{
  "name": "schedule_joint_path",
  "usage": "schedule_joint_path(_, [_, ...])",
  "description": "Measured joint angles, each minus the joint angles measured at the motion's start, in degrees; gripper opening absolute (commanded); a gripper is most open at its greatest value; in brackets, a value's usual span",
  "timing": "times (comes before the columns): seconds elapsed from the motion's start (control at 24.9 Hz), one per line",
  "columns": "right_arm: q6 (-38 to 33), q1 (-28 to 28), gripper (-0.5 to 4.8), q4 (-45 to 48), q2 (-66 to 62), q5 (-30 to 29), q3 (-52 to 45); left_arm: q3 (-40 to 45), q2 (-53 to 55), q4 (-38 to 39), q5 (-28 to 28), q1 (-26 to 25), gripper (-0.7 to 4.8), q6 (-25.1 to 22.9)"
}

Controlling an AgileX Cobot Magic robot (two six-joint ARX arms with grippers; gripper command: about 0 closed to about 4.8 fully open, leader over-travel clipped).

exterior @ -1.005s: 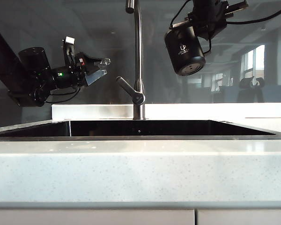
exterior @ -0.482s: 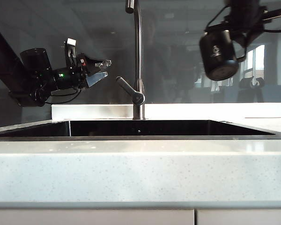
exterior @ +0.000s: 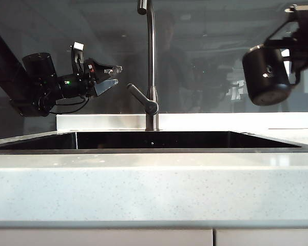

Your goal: Pick up the mug next to the sink, go to the faucet to get some water, pour the water into the sink, and finally put the mug back to its place.

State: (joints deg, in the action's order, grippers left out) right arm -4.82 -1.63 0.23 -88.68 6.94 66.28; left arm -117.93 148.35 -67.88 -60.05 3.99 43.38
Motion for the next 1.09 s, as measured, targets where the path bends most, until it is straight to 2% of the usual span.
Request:
schedule_joint_path(0.28, [4.87, -6.64, -0.05, 13.29, 0.68, -18.60, -10.21, 0.00, 0.00, 0.00, -0.02, -0.02, 4.79, 0.02])
schedule_joint_path(0.32, [4.92, -7.21, -0.05, 15.10, 0.68, -19.26, -11.17, 0.00, 0.00, 0.00, -0.02, -0.02, 4.79, 0.00])
schedule_joint_path(0.64, [4.90, -10.36, -0.05, 33.00, 0.68, -19.58, -22.71, 0.00, 0.00, 0.46, -0.02, 0.02, 4.79, 0.00])
schedule_joint_path(0.76, [3.80, -10.08, 0.14, 40.30, 0.66, -19.58, -27.56, 0.00, 0.00, 0.79, -0.02, 0.00, 4.79, 0.02])
schedule_joint_path(0.84, [3.54, -9.92, 0.14, 44.76, 0.68, -18.45, -29.35, 0.00, 0.00, 0.83, -0.02, 0.00, 4.79, 0.02])
schedule_joint_path(0.96, [3.43, -9.66, 0.55, 48.81, 0.63, -15.76, -30.97, 0.00, 0.00, 0.83, -0.02, 0.00, 4.79, 0.00])
schedule_joint_path(1.09, [3.54, -9.75, 0.55, 50.51, 0.57, -13.42, -31.08, 0.00, 0.00, 0.83, -0.04, 0.00, 4.79, 0.00])
